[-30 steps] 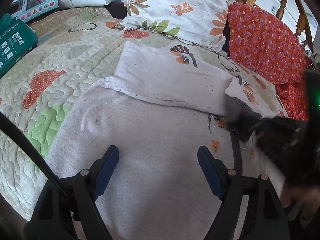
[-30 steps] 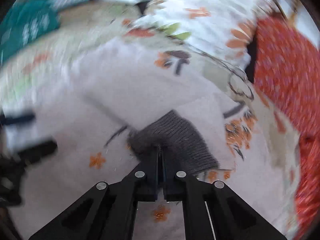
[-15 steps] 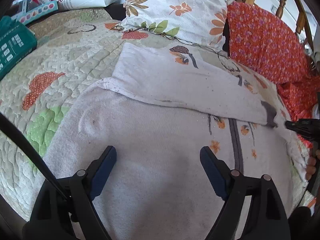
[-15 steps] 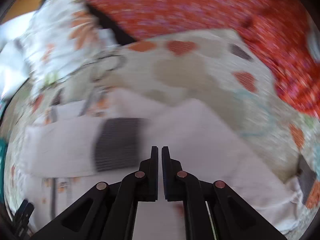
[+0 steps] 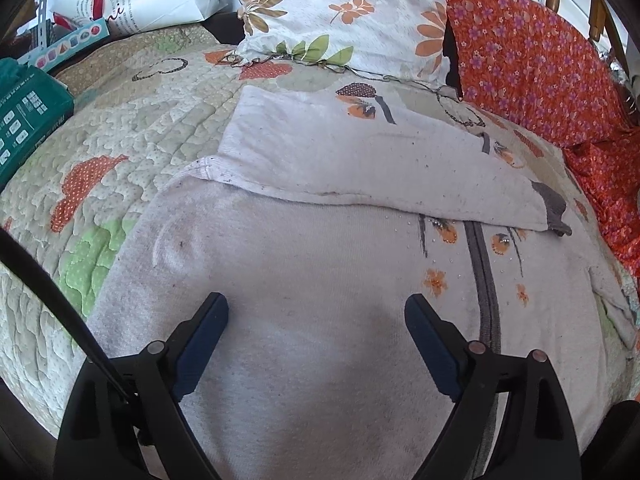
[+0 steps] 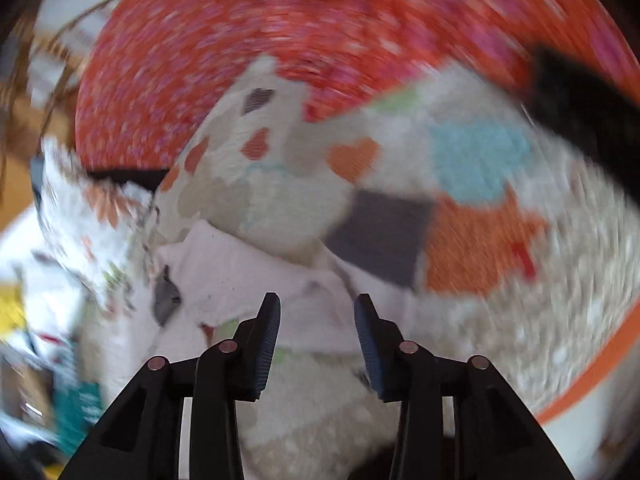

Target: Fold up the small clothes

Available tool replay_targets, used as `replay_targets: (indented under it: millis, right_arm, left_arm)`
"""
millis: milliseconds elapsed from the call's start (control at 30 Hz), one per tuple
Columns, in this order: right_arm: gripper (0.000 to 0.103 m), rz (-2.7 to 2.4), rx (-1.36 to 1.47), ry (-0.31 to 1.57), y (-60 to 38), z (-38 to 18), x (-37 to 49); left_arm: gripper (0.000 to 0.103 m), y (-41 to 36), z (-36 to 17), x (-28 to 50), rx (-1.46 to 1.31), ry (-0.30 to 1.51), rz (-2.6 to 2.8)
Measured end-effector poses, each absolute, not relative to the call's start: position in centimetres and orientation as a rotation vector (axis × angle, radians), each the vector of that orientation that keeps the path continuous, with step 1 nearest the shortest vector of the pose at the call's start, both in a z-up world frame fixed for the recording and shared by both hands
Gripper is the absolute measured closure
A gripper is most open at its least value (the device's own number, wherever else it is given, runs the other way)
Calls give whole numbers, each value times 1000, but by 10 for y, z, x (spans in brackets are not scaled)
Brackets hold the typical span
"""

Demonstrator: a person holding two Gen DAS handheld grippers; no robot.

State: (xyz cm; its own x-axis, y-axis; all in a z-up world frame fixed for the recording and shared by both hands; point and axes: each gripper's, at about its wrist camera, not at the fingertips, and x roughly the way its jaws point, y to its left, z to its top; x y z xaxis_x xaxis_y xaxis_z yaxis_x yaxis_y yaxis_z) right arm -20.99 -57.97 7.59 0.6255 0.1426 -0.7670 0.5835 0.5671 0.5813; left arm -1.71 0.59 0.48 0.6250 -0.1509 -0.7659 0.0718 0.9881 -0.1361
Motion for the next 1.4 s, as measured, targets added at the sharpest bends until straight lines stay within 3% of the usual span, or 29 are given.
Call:
replay_targets:
  millis: [100,467,500,533,600,967,1167,1400]
  right_arm:
    - [55,-285,1053,878,-581,58,-226]
    - [55,-575,798,891,-606,33,-189]
    - [67,-576,791,880,-608,34,-185]
    - [99,-550,784,881,-608,37,-176]
    - [98,-501,799,891,-611,46,-165]
    - [98,-660,620,539,-635,185,-191]
    - [98,-475,600,539,-587,204,-143]
    - [98,-142,551,622,-458,208,-45]
  left_arm:
    - [13,1,3,-18,-60,887,-116]
    - [10,-9,0,-20,16,884,-99]
    - [10,-9,0,-20,14,885,-99]
    - [10,-9,0,-20,13,885,-100]
    - [10,-10,0,-21,16,885,-100]
    - [10,-5,3,-23,-57,886,-116]
    - [10,9,9,-21,-156,886,-146]
    - [10,34,16,-22,-334,876,-176]
